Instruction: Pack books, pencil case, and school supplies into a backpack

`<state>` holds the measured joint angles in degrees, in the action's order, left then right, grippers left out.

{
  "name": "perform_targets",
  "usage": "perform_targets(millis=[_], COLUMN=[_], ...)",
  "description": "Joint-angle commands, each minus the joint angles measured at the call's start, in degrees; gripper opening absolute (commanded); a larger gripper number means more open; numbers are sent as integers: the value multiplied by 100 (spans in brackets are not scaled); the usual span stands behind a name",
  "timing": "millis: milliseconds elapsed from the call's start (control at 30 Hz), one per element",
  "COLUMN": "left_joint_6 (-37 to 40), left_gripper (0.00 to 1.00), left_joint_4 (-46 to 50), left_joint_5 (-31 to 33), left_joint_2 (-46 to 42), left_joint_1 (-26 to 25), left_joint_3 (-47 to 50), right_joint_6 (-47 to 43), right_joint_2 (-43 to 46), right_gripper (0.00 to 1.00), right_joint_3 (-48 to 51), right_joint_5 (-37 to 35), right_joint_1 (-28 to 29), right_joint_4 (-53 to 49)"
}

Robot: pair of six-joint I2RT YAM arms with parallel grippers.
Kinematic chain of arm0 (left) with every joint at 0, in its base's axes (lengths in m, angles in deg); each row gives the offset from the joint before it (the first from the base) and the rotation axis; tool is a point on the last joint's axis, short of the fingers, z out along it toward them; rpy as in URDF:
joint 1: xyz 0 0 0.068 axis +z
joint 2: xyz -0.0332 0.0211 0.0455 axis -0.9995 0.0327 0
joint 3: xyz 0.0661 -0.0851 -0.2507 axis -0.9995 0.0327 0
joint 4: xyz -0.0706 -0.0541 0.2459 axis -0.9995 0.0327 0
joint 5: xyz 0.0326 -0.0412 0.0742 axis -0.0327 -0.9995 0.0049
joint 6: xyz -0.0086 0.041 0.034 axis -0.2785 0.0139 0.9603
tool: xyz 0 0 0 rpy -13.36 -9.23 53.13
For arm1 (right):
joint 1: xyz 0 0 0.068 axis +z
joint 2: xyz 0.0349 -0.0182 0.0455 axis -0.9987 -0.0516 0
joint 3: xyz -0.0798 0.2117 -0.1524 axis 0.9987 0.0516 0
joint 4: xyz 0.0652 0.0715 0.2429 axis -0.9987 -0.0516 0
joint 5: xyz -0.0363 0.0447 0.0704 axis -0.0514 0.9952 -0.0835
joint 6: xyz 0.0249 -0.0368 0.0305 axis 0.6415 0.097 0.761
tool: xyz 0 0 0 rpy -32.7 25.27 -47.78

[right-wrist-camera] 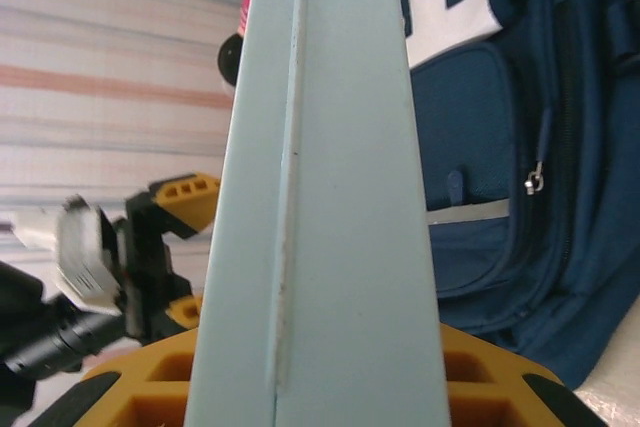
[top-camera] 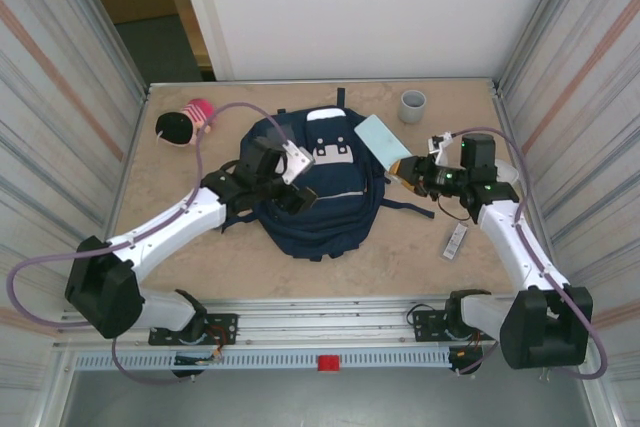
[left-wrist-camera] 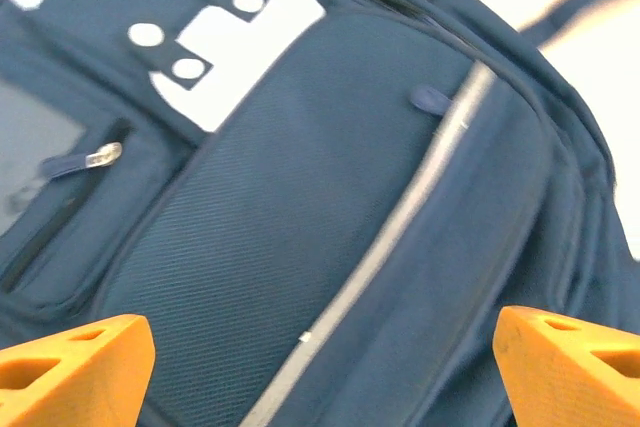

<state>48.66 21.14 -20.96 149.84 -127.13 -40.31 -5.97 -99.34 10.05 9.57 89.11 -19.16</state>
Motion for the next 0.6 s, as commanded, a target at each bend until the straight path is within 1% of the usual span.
perform_targets(millis=[0, 67, 167, 300, 367, 500, 567], left_joint_6=[1087, 1195, 1323, 1542, 1602, 1559, 1559], left_gripper=[92, 94, 96, 98, 99, 99, 97], left_joint_4=[-165, -273, -319, -49, -31, -388, -560], left_joint_5=[-428, -384, -254, -285, -290, 427, 600], left_joint_2=[260, 486, 879, 1386, 1504, 1660, 1628], left_joint_1=[-211, -286, -346, -411, -441, -447, -442], left_joint_3=[198, 169, 2, -301, -376, -385, -357], right_joint_6=[-277, -271, -275, -299, -314, -302, -287], right_joint_2=[293, 366, 430, 508, 548, 558, 574], right_gripper=[28, 28, 28, 28, 28, 28, 28], right_joint_3=[-298, -302, -278, -230, -192, -116, -94], right_joint_5=[355, 408, 422, 443, 418, 391, 366], right_joint_1=[-265, -396, -447, -444, -439, -435, -437], right_joint_4=[-353, -422, -517, -566, -565, -521, -479])
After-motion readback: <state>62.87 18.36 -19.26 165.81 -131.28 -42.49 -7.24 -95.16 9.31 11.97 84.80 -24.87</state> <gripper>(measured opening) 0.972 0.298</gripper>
